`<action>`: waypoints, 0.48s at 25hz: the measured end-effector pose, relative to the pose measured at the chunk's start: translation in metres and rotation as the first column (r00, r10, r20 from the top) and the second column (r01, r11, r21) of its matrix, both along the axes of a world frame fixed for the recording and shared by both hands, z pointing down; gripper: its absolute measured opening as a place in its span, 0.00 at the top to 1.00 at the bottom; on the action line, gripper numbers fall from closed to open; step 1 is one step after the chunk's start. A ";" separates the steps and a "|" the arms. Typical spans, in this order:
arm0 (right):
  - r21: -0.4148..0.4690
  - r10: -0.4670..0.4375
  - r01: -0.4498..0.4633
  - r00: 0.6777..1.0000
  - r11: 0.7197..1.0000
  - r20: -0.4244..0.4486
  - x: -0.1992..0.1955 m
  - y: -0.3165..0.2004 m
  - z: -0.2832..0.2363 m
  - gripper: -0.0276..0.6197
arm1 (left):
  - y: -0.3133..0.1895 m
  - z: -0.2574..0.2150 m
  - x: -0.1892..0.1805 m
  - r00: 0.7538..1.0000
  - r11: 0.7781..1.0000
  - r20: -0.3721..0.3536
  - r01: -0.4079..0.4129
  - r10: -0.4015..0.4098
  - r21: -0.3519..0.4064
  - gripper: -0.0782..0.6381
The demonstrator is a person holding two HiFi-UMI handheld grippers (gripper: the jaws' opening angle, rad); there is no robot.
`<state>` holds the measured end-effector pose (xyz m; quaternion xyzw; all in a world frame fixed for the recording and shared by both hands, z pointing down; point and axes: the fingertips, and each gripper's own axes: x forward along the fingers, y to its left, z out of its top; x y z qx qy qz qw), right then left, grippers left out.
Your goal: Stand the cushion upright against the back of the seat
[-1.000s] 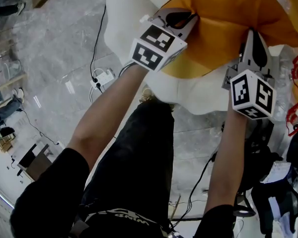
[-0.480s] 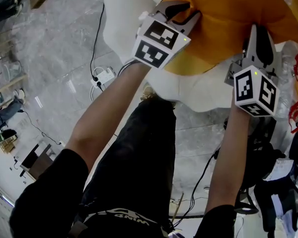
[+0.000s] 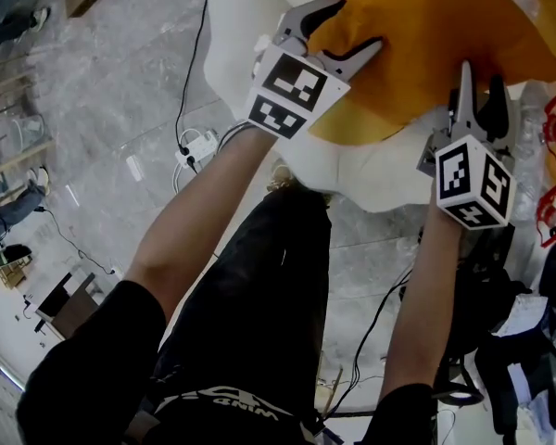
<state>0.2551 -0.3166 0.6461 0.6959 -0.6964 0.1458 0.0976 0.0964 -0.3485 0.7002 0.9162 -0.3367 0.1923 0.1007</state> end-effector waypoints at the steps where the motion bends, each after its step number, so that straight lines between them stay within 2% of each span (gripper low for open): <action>1: 0.005 0.008 -0.008 1.000 1.000 -0.001 0.002 0.006 -0.005 0.61 | 0.002 -0.009 -0.003 1.000 1.000 -0.013 -0.004 0.005 0.018 0.55; 3: 0.013 0.013 -0.014 1.000 1.000 0.008 0.003 0.018 -0.015 0.62 | 0.006 -0.027 -0.008 0.999 0.999 -0.032 -0.009 0.011 0.054 0.76; 4: 0.017 0.008 -0.009 1.000 1.000 0.013 0.002 0.023 -0.021 0.70 | 0.010 -0.036 -0.010 0.999 0.997 -0.037 -0.016 0.019 0.069 0.85; 6: 0.029 -0.019 0.018 1.000 0.999 0.023 -0.005 0.035 -0.037 0.89 | 0.023 -0.056 -0.011 0.998 0.996 -0.037 -0.046 0.049 0.076 0.88; 9: 0.037 -0.076 0.074 0.996 0.997 0.054 -0.025 0.056 -0.071 0.92 | 0.047 -0.088 -0.017 0.996 0.995 -0.024 -0.085 0.086 0.050 0.88; 12: 0.028 -0.128 0.126 0.989 0.992 0.069 -0.049 0.089 -0.113 0.92 | 0.075 -0.132 -0.036 0.996 0.996 -0.027 -0.086 0.087 0.023 0.88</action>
